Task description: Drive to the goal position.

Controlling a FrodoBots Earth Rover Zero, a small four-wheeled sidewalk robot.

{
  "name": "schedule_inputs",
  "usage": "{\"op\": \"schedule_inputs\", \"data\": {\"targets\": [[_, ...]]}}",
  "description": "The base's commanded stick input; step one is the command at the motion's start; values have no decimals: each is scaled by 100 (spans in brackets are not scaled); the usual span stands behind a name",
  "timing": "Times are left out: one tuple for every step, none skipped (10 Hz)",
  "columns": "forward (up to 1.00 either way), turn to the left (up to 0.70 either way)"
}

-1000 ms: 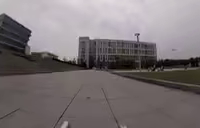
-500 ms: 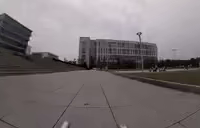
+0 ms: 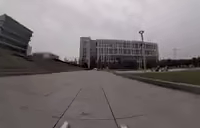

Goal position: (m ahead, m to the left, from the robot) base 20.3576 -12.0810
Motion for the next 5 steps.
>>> {"op": "schedule_inputs", "data": {"targets": [[70, 0], [70, 0], [70, 0], [70, 0], [70, 0]]}}
